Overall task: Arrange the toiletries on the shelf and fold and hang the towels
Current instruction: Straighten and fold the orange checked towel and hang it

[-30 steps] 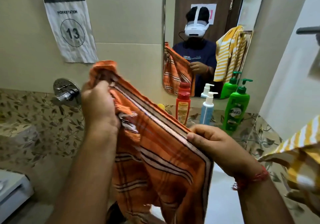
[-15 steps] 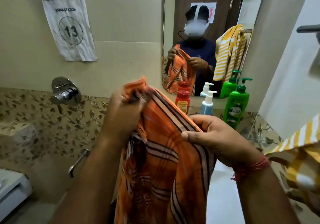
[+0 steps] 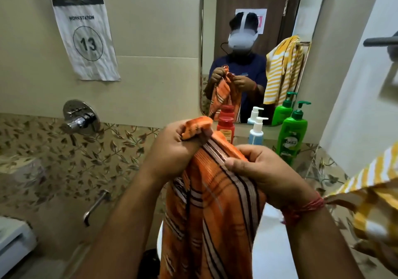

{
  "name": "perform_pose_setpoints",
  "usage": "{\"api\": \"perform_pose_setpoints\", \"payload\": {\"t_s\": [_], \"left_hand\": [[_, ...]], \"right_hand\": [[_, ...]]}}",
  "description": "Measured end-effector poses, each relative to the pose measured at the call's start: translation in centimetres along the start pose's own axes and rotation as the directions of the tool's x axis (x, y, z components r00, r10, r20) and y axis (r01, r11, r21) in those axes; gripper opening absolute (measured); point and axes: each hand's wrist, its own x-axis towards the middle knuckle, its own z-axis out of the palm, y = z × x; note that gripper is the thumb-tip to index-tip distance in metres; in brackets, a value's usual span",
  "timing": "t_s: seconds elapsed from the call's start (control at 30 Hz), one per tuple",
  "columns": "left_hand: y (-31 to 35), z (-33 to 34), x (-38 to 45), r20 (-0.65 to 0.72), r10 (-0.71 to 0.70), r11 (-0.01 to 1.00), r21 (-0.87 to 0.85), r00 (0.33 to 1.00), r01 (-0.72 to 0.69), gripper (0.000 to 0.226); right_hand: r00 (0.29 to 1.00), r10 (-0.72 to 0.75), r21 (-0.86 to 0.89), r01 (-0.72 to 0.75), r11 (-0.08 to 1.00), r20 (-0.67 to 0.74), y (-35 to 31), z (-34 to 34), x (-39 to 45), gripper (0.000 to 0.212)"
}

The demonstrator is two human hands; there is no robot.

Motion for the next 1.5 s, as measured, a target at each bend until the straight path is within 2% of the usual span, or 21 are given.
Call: {"api": "perform_pose_setpoints", "payload": {"t_s": [0.1, 0.17, 0.27, 0.33, 0.47, 0.63, 0.7, 0.8, 0.87, 1.0, 1.03, 1.1, 1.13, 1.17, 1.2, 1.23, 1.27, 1.33, 1.4, 1.43, 1.5], "left_hand": [[1.2, -0.9, 1.7, -0.192, 0.033, 0.999, -0.006, 0.981, -0.035, 0.017], [2.4, -1.5, 4.0, -0.246, 0.025, 1.0, 0.001, 0.969, -0.025, 0.025], [4.3, -1.4, 7.1, -0.073, 0.041, 0.997, 0.067, 0.996, -0.037, 0.026], [4.5, -0.7, 8.4, 0.081, 0.037, 0.993, 0.105, 0.996, -0.046, 0.023], [3.0, -0.1, 8.9, 0.335, -0.031, 0.989, 0.147, 0.942, -0.02, 0.01], [1.7, 0.1, 6.3, 0.61, 0.027, 0.992, 0.083, 0.792, -0.098, 0.063], [1.3, 0.6, 5.4, 0.644, -0.006, 0.972, 0.185, 0.765, -0.148, 0.057], [1.4, 0.8, 5.2, 0.636, -0.016, 0.939, 0.274, 0.771, -0.207, 0.031], [1.5, 0.4, 5.2, 0.593, 0.01, 0.94, 0.269, 0.805, -0.209, 0.022], [1.6, -1.3, 5.2, 0.501, -0.015, 0.953, 0.269, 0.865, -0.139, 0.023], [1.6, -1.9, 5.3, 0.419, 0.0, 0.954, 0.273, 0.908, -0.126, 0.02], [1.1, -3.2, 6.0, 0.049, 0.074, 0.954, 0.287, 0.996, -0.085, 0.022], [0.6, -3.9, 6.4, -0.156, 0.113, 0.951, 0.302, 0.981, -0.062, 0.027], [0.3, -4.4, 6.4, -0.282, 0.122, 0.951, 0.308, 0.952, -0.03, 0.029], [0.0, -4.5, 6.2, -0.331, 0.096, 0.962, 0.275, 0.939, -0.001, 0.025], [-0.1, -4.1, 5.7, -0.293, 0.056, 0.979, 0.203, 0.954, 0.005, 0.015], [0.1, -3.4, 5.0, -0.173, 0.028, 0.99, 0.142, 0.984, -0.003, 0.004], [0.6, -1.6, 3.2, 0.161, 0.047, 0.99, 0.12, 0.986, -0.067, 0.035], [0.8, 0.2, 1.8, 0.455, 0.032, 0.994, 0.078, 0.89, -0.075, 0.052], [0.8, 0.8, 1.3, 0.521, 0.013, 0.994, 0.084, 0.853, -0.067, 0.049], [0.5, 0.8, 0.5, 0.531, -0.028, 0.995, 0.092, 0.847, -0.024, 0.031]], "right_hand": [[0.991, 0.067, 0.098, -0.079, 0.992, 0.116, 1.2, -0.7, -0.7, 0.029], [0.993, 0.009, 0.236, -0.036, 0.971, 0.116, 2.0, -0.8, -0.5, 0.044], [0.994, -0.113, 0.49, 0.1, 0.866, -0.002, 2.3, -0.1, 0.5, 0.044], [0.988, -0.109, 0.533, 0.151, 0.833, -0.109, 1.9, 1.1, 1.2, 0.034], [0.96, -0.095, 0.376, 0.194, 0.906, -0.264, 0.9, 2.6, 2.1, 0.039], [0.962, -0.104, 0.211, 0.16, 0.964, -0.254, 0.0, 2.8, 2.3, 0.03], [0.953, -0.126, 0.122, 0.164, 0.979, -0.274, -0.2, 2.8, 2.4, 0.025], [0.951, -0.148, -0.03, 0.145, 0.989, -0.272, -0.1, 3.0, 2.1, 0.021], [0.95, -0.167, -0.099, 0.145, 0.984, -0.266, 0.4, 2.6, 1.6, 0.023], [0.958, -0.131, -0.079, 0.114, 0.99, -0.254, 1.4, 1.3, 0.3, 0.043], [0.967, -0.11, -0.092, 0.091, 0.992, -0.228, 1.6, 1.1, -0.1, 0.038], [0.971, -0.097, -0.157, 0.063, 0.986, -0.22, 1.9, 0.6, -0.8, 0.026], [0.962, -0.118, -0.194, 0.07, 0.978, -0.247, 2.0, 0.2, -1.1, 0.027], [0.946, -0.148, -0.227, 0.083, 0.97, -0.287, 2.1, -0.2, -1.3, 0.027], [0.929, -0.185, -0.254, 0.104, 0.962, -0.321, 2.0, -0.4, -1.4, 0.025], [0.916, -0.217, -0.274, 0.125, 0.953, -0.337, 1.8, -0.5, -1.5, 0.021], [0.914, -0.244, -0.306, 0.143, 0.941, -0.325, 1.5, -0.3, -1.5, 0.018], [0.919, -0.295, -0.43, 0.162, 0.888, -0.262, 0.6, 0.7, -1.0, 0.02], [0.917, -0.34, -0.53, 0.187, 0.827, -0.207, -0.1, 2.0, -0.5, 0.024], [0.914, -0.354, -0.546, 0.197, 0.814, -0.198, -0.3, 2.3, -0.4, 0.022], [0.909, -0.367, -0.578, 0.194, 0.793, -0.198, -0.5, 2.1, -0.5, 0.018]]}}
